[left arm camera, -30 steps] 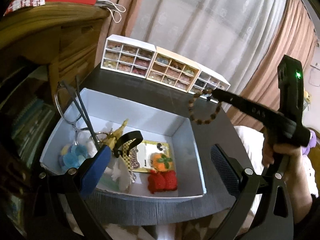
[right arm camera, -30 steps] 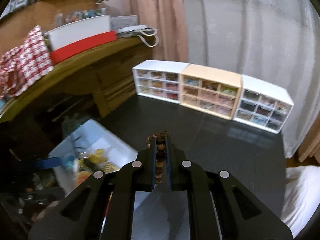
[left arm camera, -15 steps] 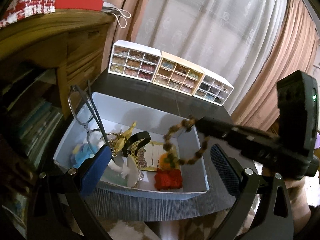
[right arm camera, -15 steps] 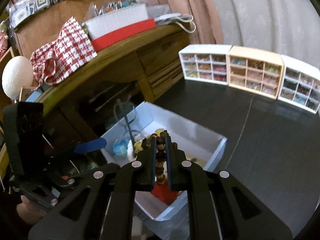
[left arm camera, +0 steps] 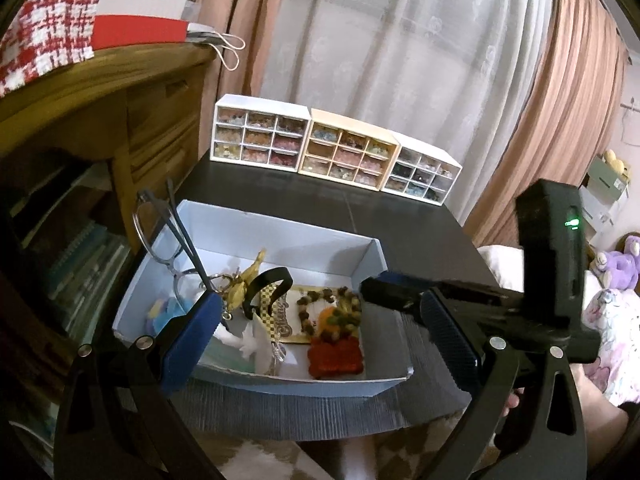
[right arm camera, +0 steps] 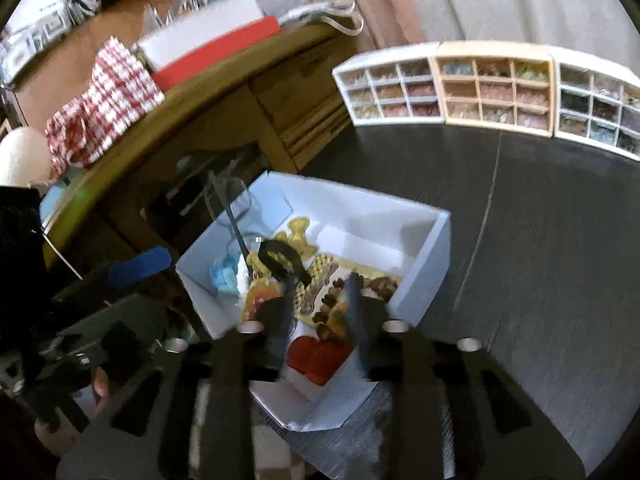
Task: Organize jewelry
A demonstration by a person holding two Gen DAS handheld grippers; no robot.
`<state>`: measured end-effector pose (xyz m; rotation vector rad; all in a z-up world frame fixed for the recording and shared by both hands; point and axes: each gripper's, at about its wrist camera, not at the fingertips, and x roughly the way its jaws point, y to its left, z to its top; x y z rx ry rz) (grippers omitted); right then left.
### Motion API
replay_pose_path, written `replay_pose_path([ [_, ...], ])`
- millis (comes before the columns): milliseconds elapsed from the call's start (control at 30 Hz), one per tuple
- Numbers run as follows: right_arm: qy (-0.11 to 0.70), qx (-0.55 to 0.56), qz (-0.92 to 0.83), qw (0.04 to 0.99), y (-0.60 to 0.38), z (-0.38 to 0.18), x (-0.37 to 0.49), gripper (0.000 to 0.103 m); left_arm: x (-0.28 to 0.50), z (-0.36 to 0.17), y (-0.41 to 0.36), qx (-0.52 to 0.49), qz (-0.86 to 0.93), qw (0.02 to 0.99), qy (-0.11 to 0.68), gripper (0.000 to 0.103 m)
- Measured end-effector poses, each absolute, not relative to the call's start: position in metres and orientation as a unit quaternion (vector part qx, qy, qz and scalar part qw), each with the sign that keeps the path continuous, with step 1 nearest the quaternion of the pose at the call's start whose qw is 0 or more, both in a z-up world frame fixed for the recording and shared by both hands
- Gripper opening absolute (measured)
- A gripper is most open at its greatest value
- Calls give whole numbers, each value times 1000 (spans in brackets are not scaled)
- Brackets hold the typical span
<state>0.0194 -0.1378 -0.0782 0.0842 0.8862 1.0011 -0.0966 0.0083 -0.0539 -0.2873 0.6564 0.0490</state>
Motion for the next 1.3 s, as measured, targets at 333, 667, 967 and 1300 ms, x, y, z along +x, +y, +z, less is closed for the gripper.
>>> replay_pose_path([
  [333,388,85,389,831,-213,-62,47,59,-102,-37,2,-92,86,953,275,99],
  [667,403,117,325,848,-282,-74,51,62,-87,-39,-18,-91,89,951,283,99],
  [967,399,87,296,864,-303,-75,45,71,-79,-44,-37,-91,111,945,295,99],
  [1300,391,64,284,873,-307,-76,39,85,-66,-53,-52,-76,110,929,344,99],
])
